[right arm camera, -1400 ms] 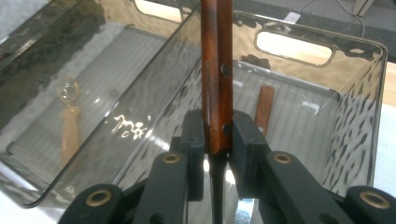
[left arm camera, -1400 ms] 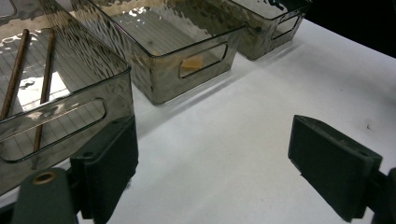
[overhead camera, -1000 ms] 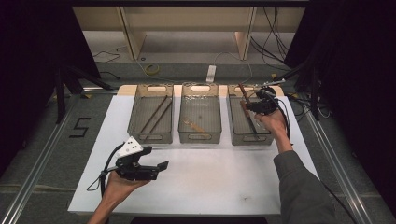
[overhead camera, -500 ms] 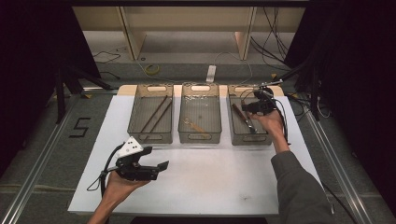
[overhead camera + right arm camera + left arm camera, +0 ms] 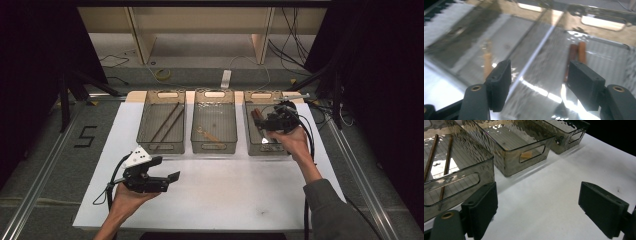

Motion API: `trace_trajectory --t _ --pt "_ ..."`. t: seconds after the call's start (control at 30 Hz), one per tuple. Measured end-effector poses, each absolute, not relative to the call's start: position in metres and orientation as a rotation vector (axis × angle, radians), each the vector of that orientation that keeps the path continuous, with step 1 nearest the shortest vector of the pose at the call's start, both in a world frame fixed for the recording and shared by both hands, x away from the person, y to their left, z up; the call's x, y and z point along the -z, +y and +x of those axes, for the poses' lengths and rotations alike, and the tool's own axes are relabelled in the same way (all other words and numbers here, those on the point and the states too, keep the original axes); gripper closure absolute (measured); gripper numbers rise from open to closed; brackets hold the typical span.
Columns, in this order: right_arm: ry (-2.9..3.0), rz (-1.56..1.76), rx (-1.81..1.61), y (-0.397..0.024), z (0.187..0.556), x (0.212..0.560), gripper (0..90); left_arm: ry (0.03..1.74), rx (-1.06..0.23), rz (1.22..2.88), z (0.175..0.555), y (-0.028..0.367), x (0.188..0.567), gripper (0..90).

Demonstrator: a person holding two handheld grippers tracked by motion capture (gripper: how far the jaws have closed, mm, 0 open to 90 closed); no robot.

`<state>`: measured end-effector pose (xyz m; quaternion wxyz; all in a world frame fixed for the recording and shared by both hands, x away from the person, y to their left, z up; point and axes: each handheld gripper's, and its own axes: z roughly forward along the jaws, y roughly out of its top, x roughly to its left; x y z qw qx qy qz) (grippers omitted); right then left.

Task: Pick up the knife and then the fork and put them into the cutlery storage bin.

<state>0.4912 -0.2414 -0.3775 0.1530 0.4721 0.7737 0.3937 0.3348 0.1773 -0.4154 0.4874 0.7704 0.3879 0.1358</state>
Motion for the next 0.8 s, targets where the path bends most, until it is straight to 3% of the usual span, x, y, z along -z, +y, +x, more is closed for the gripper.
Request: trace_trajectory --t 0.8 --pt "2.286 1.107 -1.337 -0.218 0.406 0.378 31.9 0.957 -0.313 1.858 0.336 0.179 0.416 15.3"
